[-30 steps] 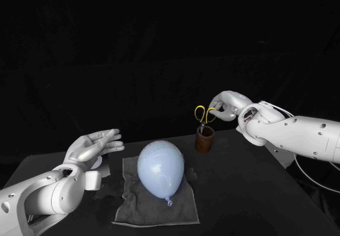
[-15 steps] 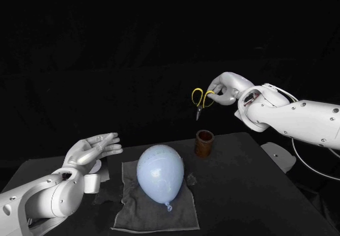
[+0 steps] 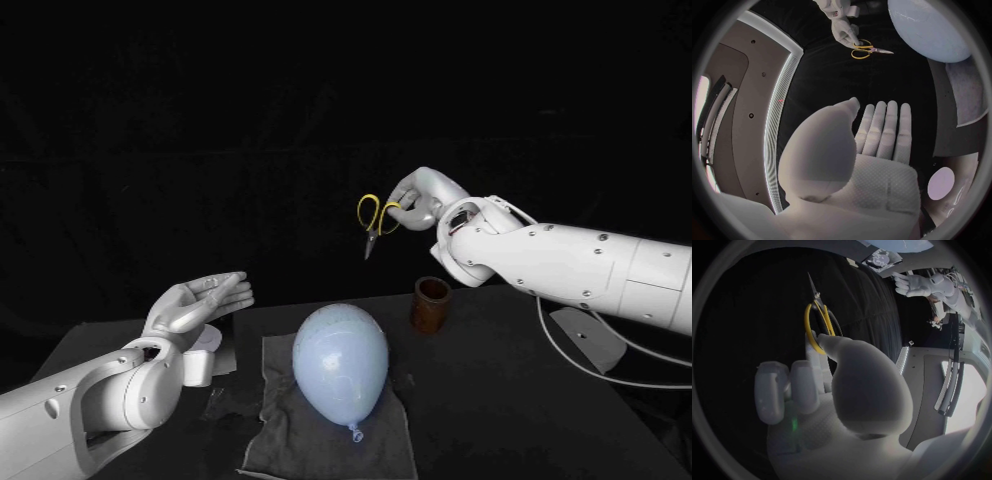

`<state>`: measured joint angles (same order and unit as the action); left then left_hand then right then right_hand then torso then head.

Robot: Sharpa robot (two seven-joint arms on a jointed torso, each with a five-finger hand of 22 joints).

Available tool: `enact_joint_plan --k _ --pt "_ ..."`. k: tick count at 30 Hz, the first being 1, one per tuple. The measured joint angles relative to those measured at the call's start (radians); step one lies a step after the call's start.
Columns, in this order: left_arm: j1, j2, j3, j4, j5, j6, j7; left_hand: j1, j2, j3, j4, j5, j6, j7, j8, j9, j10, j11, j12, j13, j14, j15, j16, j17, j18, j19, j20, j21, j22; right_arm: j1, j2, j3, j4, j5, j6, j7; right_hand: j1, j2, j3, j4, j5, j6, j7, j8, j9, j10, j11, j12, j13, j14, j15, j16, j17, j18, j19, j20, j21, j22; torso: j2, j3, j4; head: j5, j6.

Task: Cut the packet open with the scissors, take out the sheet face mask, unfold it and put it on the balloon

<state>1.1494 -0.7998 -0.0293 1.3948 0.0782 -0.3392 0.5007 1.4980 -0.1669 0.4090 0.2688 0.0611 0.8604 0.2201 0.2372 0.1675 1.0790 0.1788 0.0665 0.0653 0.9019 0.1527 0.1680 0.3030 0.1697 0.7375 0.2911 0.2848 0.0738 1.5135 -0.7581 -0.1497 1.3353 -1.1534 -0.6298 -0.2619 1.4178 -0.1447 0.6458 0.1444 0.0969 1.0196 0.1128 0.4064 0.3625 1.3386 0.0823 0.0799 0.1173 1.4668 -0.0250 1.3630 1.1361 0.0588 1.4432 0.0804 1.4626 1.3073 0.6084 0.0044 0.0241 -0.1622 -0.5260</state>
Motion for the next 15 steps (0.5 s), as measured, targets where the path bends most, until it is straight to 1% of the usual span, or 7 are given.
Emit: enact_joint_plan --k 3,4,6,9,10,13,15 --pt "0.000 0.012 0.000 -0.025 0.000 0.006 0.006 0.008 -0.008 0.005 -0.008 0.000 -0.009 -0.002 -0.006 -0.002 -0.023 0.004 0.000 -0.001 -0.022 0.011 -0.024 -0.011 0.000 -0.017 0.002 -0.021 -0.007 -0.016 0.050 0.000 -0.032 0.061 -0.027 0.010 -0.007 -0.001 0.007 -0.007 0.000 0.000 0.000 0.004 0.000 0.000 0.000 0.002 0.000 -0.001 -0.001 0.003 0.003 -0.001 0.000 0.000 0.000 0.000 0.000 -0.0003 0.0000 0.014 0.002" --pt "0.000 0.013 0.000 -0.028 0.000 0.007 0.007 0.008 -0.008 0.005 -0.009 0.000 -0.009 -0.002 -0.006 -0.002 -0.026 0.004 0.000 -0.001 -0.023 0.012 -0.026 -0.012 0.000 -0.020 0.002 -0.023 -0.008 -0.018 0.055 0.000 -0.036 0.067 -0.029 0.011 -0.007 -0.001 0.007 -0.007 0.000 0.000 0.000 0.004 0.000 0.000 0.000 0.003 0.000 -0.002 -0.002 0.003 0.003 -0.001 0.000 0.000 0.000 0.000 0.000 -0.0004 0.0000 0.017 0.002" --pt "0.001 0.025 0.001 -0.049 -0.003 0.012 0.011 0.011 -0.015 -0.004 -0.017 0.000 -0.022 -0.006 -0.012 -0.004 -0.050 0.010 0.000 -0.001 -0.041 0.020 -0.044 -0.022 -0.016 -0.039 0.000 -0.039 -0.008 -0.030 0.092 0.000 -0.065 0.111 -0.046 0.019 -0.010 -0.002 0.014 -0.014 0.004 0.000 0.000 0.004 0.002 0.002 -0.001 0.003 0.002 -0.004 -0.004 0.003 0.003 -0.006 0.000 0.000 0.000 0.000 0.000 -0.0010 0.0000 0.030 0.003" --pt "0.001 0.038 0.001 -0.069 -0.010 0.016 0.016 0.006 -0.019 -0.008 -0.021 0.000 -0.025 -0.008 -0.013 -0.005 -0.065 0.018 0.000 -0.001 -0.057 0.025 -0.057 -0.030 -0.016 -0.050 0.000 -0.051 -0.008 -0.050 0.138 0.000 -0.099 0.170 -0.063 0.033 -0.011 -0.003 0.015 -0.015 0.006 -0.001 0.000 0.007 0.003 0.002 -0.001 0.003 0.002 -0.004 -0.004 0.003 0.003 -0.006 0.000 0.000 0.000 0.000 0.000 -0.0010 0.0000 0.043 0.002" --pt "0.001 0.042 0.001 -0.074 -0.013 0.017 0.017 0.006 -0.019 -0.012 -0.026 0.000 -0.033 -0.008 -0.019 -0.006 -0.077 0.020 0.000 -0.002 -0.063 0.031 -0.066 -0.036 -0.032 -0.084 0.000 -0.067 -0.011 -0.056 0.149 0.000 -0.106 0.186 -0.067 0.037 -0.015 -0.002 0.019 -0.019 0.008 -0.002 0.001 0.008 0.005 0.004 0.000 0.003 0.002 -0.004 -0.004 0.003 0.003 -0.006 0.000 0.000 0.000 0.000 0.000 -0.0009 0.0000 0.049 0.002" --pt "0.001 0.058 0.001 -0.095 -0.029 0.020 0.020 0.010 -0.023 -0.024 -0.037 -0.003 -0.043 -0.011 -0.027 -0.008 -0.107 0.029 0.000 -0.002 -0.086 0.039 -0.084 -0.048 -0.039 -0.163 0.001 -0.103 -0.017 -0.078 0.191 0.000 -0.135 0.236 -0.080 0.052 -0.022 -0.002 0.025 -0.025 0.013 -0.002 0.001 0.010 0.006 0.005 0.002 0.003 0.004 -0.004 -0.004 0.003 0.003 -0.006 0.000 0.000 0.000 0.001 0.000 -0.0004 -0.0006 0.066 0.001" --pt "0.002 0.070 0.001 -0.109 -0.043 0.021 0.021 0.010 -0.026 -0.046 -0.038 -0.004 -0.053 -0.013 -0.033 -0.010 -0.139 0.033 0.000 -0.002 -0.131 0.044 -0.100 -0.066 -0.055 -0.227 0.001 -0.130 -0.022 -0.090 0.214 0.001 -0.148 0.263 -0.085 0.061 -0.024 -0.003 0.028 -0.028 0.014 -0.002 0.002 0.010 0.008 0.005 0.002 0.003 0.004 -0.004 -0.004 0.003 0.002 -0.006 0.000 0.000 0.000 0.001 0.000 0.0003 -0.0006 0.074 -0.001"
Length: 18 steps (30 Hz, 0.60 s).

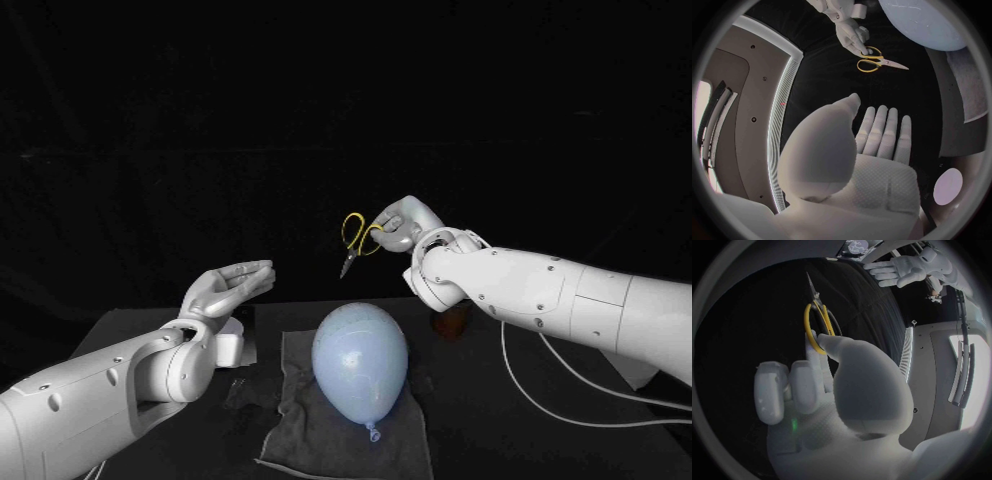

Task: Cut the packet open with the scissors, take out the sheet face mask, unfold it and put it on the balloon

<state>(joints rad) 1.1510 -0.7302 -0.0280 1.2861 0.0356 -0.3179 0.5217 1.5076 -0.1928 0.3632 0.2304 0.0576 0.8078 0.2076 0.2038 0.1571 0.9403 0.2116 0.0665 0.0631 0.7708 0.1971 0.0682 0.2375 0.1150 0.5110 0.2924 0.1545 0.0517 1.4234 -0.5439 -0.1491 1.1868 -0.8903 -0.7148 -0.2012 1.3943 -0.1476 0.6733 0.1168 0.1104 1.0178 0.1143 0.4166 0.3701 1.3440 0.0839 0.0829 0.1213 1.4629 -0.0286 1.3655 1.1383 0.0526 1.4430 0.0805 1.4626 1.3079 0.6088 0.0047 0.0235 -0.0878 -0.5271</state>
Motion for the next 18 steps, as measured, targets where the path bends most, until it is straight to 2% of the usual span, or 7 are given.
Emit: enact_joint_plan --k 2,5,7,9,10,14,18 --pt "0.001 0.013 0.000 -0.017 -0.022 0.000 0.000 -0.004 -0.004 -0.025 0.000 0.000 -0.010 -0.004 -0.007 -0.002 -0.028 0.001 0.000 0.000 -0.032 0.003 -0.004 -0.014 0.000 -0.035 0.002 -0.016 -0.002 -0.012 0.024 0.000 -0.010 0.030 -0.003 0.010 -0.001 -0.001 0.000 0.000 0.002 0.000 0.000 0.000 0.000 0.000 0.000 0.000 0.000 0.000 0.000 0.000 -0.002 0.000 0.000 0.000 0.000 0.000 0.000 0.0000 0.0000 0.011 -0.002" --pt "0.002 0.030 0.001 -0.038 -0.055 -0.003 -0.002 -0.005 -0.005 -0.113 0.010 0.000 -0.044 -0.008 -0.023 -0.007 -0.061 0.004 0.000 0.000 -0.054 0.008 -0.004 -0.030 0.000 -0.058 0.001 -0.024 -0.002 -0.025 0.046 0.000 -0.019 0.063 -0.005 0.022 -0.007 0.000 0.003 -0.003 0.006 0.000 0.000 0.000 0.000 0.003 -0.003 0.000 0.000 0.000 0.000 0.000 -0.006 0.000 0.000 0.000 0.000 0.000 0.001 0.0003 -0.0006 0.028 -0.007" --pt "0.003 0.042 0.001 -0.054 -0.079 -0.006 -0.007 0.011 0.011 -0.178 0.023 0.000 -0.060 -0.011 -0.030 -0.010 -0.077 0.008 0.000 0.000 -0.067 0.011 -0.004 -0.041 0.000 -0.072 0.000 -0.032 -0.004 -0.033 0.057 0.000 -0.024 0.086 -0.006 0.031 -0.009 0.002 0.005 -0.005 0.006 -0.004 -0.003 0.000 0.001 0.003 -0.003 0.000 0.000 0.000 0.000 0.000 -0.007 0.000 0.000 0.000 -0.001 0.000 0.001 0.0002 -0.0012 0.039 -0.011" --pt "0.005 0.054 0.001 -0.074 -0.101 -0.010 -0.013 0.026 0.026 -0.239 0.041 0.000 -0.089 -0.015 -0.043 -0.016 -0.087 0.013 0.000 0.000 -0.067 0.011 -0.004 -0.048 -0.015 -0.073 -0.001 -0.032 -0.004 -0.039 0.066 0.001 -0.029 0.108 -0.006 0.040 -0.009 0.002 0.005 -0.005 0.006 -0.004 -0.003 0.000 0.002 0.003 -0.003 0.000 0.000 0.000 0.000 0.000 -0.007 0.000 0.000 0.000 -0.001 0.000 0.001 0.0001 -0.0017 0.054 -0.014" --pt "0.006 0.060 0.001 -0.083 -0.109 -0.011 -0.016 0.032 0.032 -0.261 0.048 0.000 -0.096 -0.015 -0.046 -0.018 -0.092 0.016 0.000 0.000 -0.067 0.011 -0.004 -0.050 -0.015 -0.073 -0.001 -0.032 -0.004 -0.042 0.069 0.001 -0.030 0.117 -0.006 0.043 -0.012 0.004 0.007 -0.007 0.006 -0.004 -0.003 0.000 0.003 0.003 -0.003 0.000 0.000 0.000 0.000 0.000 -0.007 0.000 0.000 0.000 -0.001 0.000 0.002 0.0000 -0.0018 0.059 -0.015" --pt "0.011 0.078 0.002 -0.115 -0.138 -0.011 -0.035 0.037 0.038 -0.324 0.060 0.000 -0.123 -0.020 -0.057 -0.022 -0.120 0.023 -0.003 -0.002 -0.063 0.014 -0.004 -0.055 -0.016 -0.073 -0.001 -0.032 -0.004 -0.051 0.080 0.002 -0.031 0.152 -0.006 0.058 -0.012 0.004 0.007 -0.009 0.010 -0.005 -0.002 0.000 0.003 0.003 -0.003 0.000 0.001 0.000 0.000 0.000 -0.007 0.000 0.000 0.000 -0.001 0.000 0.002 0.0000 -0.0018 0.085 -0.024" --pt "0.017 0.093 0.002 -0.142 -0.165 0.002 -0.067 0.019 0.056 -0.385 0.063 0.000 -0.140 -0.023 -0.063 -0.026 -0.148 0.027 -0.006 -0.003 -0.066 0.022 -0.004 -0.061 -0.016 -0.077 0.002 -0.037 -0.003 -0.059 0.088 0.003 -0.027 0.179 -0.006 0.072 -0.012 0.004 0.011 -0.014 0.011 -0.005 -0.002 0.000 0.003 0.003 -0.003 -0.001 0.001 0.000 0.000 0.000 -0.008 0.000 0.000 0.000 -0.001 0.000 0.002 -0.0003 -0.0019 0.102 -0.033"
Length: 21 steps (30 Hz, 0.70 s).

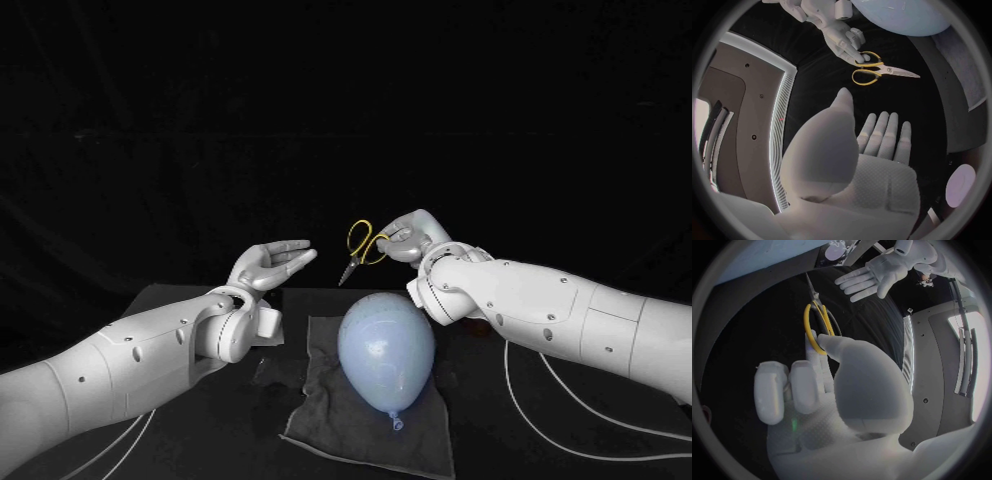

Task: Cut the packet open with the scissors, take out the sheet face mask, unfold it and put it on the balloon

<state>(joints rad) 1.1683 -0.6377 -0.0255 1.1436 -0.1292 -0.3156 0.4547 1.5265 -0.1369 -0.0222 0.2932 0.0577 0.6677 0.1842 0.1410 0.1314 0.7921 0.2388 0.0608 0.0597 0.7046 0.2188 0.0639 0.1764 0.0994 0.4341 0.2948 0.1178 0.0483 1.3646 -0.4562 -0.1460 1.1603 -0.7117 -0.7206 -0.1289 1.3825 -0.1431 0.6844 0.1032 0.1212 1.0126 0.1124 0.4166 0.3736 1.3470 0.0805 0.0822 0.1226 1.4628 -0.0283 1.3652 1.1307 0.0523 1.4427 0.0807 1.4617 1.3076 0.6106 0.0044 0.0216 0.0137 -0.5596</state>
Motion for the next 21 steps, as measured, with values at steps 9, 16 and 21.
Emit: enact_joint_plan --k 9,16,21 --pt "0.005 0.031 0.000 -0.040 -0.048 0.040 -0.066 -0.001 0.002 -0.033 0.001 -0.004 -0.038 -0.005 -0.014 -0.007 -0.013 0.004 0.000 0.000 0.001 0.001 0.000 -0.006 0.000 -0.004 -0.004 0.000 0.000 -0.011 0.005 0.006 0.028 0.038 0.001 0.032 -0.004 0.004 0.003 -0.003 0.000 0.000 0.000 0.000 0.000 0.000 0.000 -0.002 0.001 0.000 0.000 0.000 -0.003 0.000 0.000 0.000 0.000 0.000 -0.001 -0.0001 0.0001 0.021 -0.010" --pt "0.007 0.047 0.000 -0.064 -0.069 0.064 -0.099 0.024 0.027 -0.033 0.000 -0.004 -0.004 -0.001 -0.007 0.001 0.007 -0.001 0.000 0.000 0.023 -0.006 0.000 -0.005 0.000 0.028 -0.006 0.005 0.003 -0.014 0.005 0.010 0.043 0.056 0.002 0.054 -0.005 0.005 0.004 -0.004 0.005 -0.002 0.002 0.004 0.002 0.000 0.000 -0.004 0.001 0.000 0.000 0.000 -0.006 0.000 0.000 0.000 -0.001 0.000 -0.001 0.0000 -0.0003 0.026 -0.013" --pt "0.007 0.054 0.000 -0.067 -0.078 0.080 -0.112 0.038 0.041 -0.027 -0.005 -0.004 0.025 0.002 0.004 0.008 0.034 -0.003 0.000 0.002 0.056 -0.007 0.005 0.000 0.000 0.046 -0.005 0.009 0.004 -0.014 0.005 0.011 0.049 0.063 0.005 0.063 -0.006 0.004 0.005 -0.006 0.005 -0.002 0.002 0.004 0.002 -0.002 -0.002 -0.006 0.001 0.001 0.000 0.000 -0.007 -0.001 0.000 0.000 -0.001 0.000 -0.001 0.0002 -0.0003 0.029 -0.016"
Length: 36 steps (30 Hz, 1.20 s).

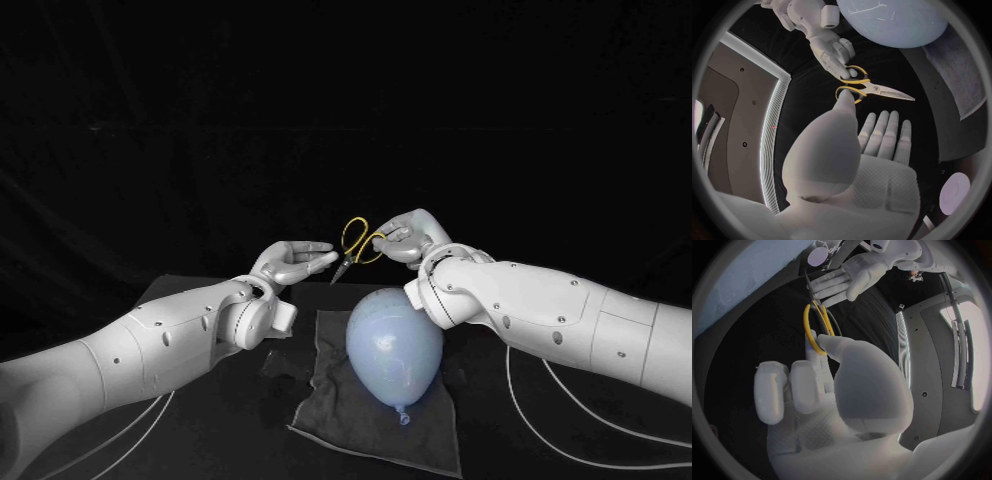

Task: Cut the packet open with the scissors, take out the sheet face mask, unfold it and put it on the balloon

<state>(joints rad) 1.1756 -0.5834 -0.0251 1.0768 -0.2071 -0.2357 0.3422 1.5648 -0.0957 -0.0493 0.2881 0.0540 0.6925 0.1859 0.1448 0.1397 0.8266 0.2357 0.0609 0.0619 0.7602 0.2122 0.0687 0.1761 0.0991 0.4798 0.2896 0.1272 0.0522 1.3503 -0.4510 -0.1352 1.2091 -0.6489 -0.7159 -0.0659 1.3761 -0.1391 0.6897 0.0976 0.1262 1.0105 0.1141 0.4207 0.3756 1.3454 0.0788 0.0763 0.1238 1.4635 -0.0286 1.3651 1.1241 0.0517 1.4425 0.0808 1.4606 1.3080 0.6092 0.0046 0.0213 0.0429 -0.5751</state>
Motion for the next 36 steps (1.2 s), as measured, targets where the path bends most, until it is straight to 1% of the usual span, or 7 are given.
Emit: enact_joint_plan --k 6,9,16,18,26,31,36 --pt "0.000 0.007 0.000 0.001 -0.010 0.021 -0.010 0.013 0.013 0.003 -0.003 0.000 0.064 0.008 0.020 0.015 0.057 -0.011 0.004 0.003 0.047 -0.010 0.009 0.006 0.000 0.044 0.002 0.011 0.004 0.000 0.000 0.000 0.007 0.005 0.005 0.007 0.000 0.000 0.000 0.000 0.000 0.000 0.000 0.000 0.000 0.002 0.002 0.000 0.000 0.002 -0.002 0.000 0.000 0.000 0.000 0.000 -0.001 0.000 0.000 0.0000 0.0000 0.005 -0.002" --pt "0.000 0.011 0.000 0.002 -0.016 0.030 -0.013 0.018 0.019 0.003 -0.003 0.000 0.097 0.014 0.033 0.022 0.076 -0.017 0.004 0.003 0.053 -0.014 0.009 0.006 0.011 0.044 0.002 0.011 0.004 0.000 0.000 0.000 0.011 0.007 0.007 0.010 0.000 0.000 0.000 0.000 0.000 -0.001 0.001 0.000 0.000 0.003 0.003 0.000 0.000 0.002 -0.002 0.000 0.000 0.000 0.000 0.000 -0.001 0.000 0.000 0.0000 0.0000 0.007 -0.002" --pt "0.001 0.015 0.000 0.003 -0.027 0.048 -0.017 0.030 0.037 0.003 -0.003 0.000 0.111 0.020 0.040 0.027 0.096 -0.018 0.004 0.003 0.061 -0.014 0.009 0.005 0.019 0.044 0.002 0.011 0.003 0.000 0.000 0.001 0.021 0.010 0.014 0.014 -0.003 -0.003 0.000 0.000 0.000 -0.001 0.001 0.000 0.000 0.003 0.003 -0.002 0.000 0.003 -0.001 0.000 0.000 -0.001 0.000 0.000 -0.001 0.000 0.000 -0.0002 0.0003 0.008 -0.005" --pt "0.001 0.016 0.000 0.003 -0.029 0.051 -0.019 0.030 0.038 0.003 -0.003 0.000 0.116 0.020 0.040 0.027 0.100 -0.021 0.004 0.003 0.062 -0.015 0.009 0.005 0.033 0.044 0.002 0.011 0.003 0.000 0.000 0.001 0.024 0.010 0.015 0.014 -0.003 -0.003 0.000 0.000 0.000 -0.001 0.001 0.000 -0.001 0.003 0.003 -0.002 -0.001 0.003 0.000 0.000 0.000 -0.002 0.000 0.000 -0.001 -0.001 0.000 -0.0002 0.0004 0.008 -0.006" --pt "0.001 0.016 0.001 0.000 -0.035 0.061 -0.026 0.056 0.064 0.007 -0.007 0.000 0.126 0.023 0.045 0.029 0.114 -0.029 0.004 0.003 0.082 -0.024 0.016 0.005 0.033 0.081 0.002 0.019 0.006 -0.001 -0.004 0.002 0.036 0.016 0.020 0.018 -0.009 -0.004 0.003 -0.003 -0.001 -0.001 0.001 -0.001 0.000 0.004 0.001 -0.004 0.001 0.003 0.000 -0.002 0.000 -0.006 0.000 0.000 -0.001 -0.001 0.000 -0.0002 0.0004 0.005 -0.009" --pt "0.001 0.016 0.001 -0.001 -0.039 0.064 -0.033 0.084 0.088 0.017 -0.017 0.000 0.141 0.027 0.049 0.031 0.142 -0.037 0.004 0.003 0.115 -0.032 0.032 0.007 0.049 0.138 0.002 0.036 0.012 -0.001 -0.005 0.002 0.040 0.019 0.022 0.021 -0.010 -0.003 0.003 -0.003 -0.001 -0.002 0.001 -0.001 0.000 0.006 -0.001 0.000 0.000 0.003 0.000 -0.004 0.000 -0.006 0.000 0.000 -0.001 0.000 0.000 -0.0001 0.0007 0.004 -0.010" --pt "0.001 0.016 0.001 -0.001 -0.045 0.068 -0.040 0.144 0.106 0.054 -0.023 0.000 0.182 0.030 0.066 0.037 0.200 -0.061 0.012 0.004 0.193 -0.061 0.071 0.029 0.058 0.269 0.001 0.089 0.030 -0.001 -0.005 0.003 0.040 0.022 0.023 0.022 -0.010 -0.003 0.003 -0.003 -0.001 -0.002 0.002 -0.001 0.000 0.005 -0.002 0.000 0.000 0.003 0.000 -0.004 -0.001 -0.007 0.000 0.000 -0.001 0.000 0.000 -0.0003 0.0006 0.004 -0.010"
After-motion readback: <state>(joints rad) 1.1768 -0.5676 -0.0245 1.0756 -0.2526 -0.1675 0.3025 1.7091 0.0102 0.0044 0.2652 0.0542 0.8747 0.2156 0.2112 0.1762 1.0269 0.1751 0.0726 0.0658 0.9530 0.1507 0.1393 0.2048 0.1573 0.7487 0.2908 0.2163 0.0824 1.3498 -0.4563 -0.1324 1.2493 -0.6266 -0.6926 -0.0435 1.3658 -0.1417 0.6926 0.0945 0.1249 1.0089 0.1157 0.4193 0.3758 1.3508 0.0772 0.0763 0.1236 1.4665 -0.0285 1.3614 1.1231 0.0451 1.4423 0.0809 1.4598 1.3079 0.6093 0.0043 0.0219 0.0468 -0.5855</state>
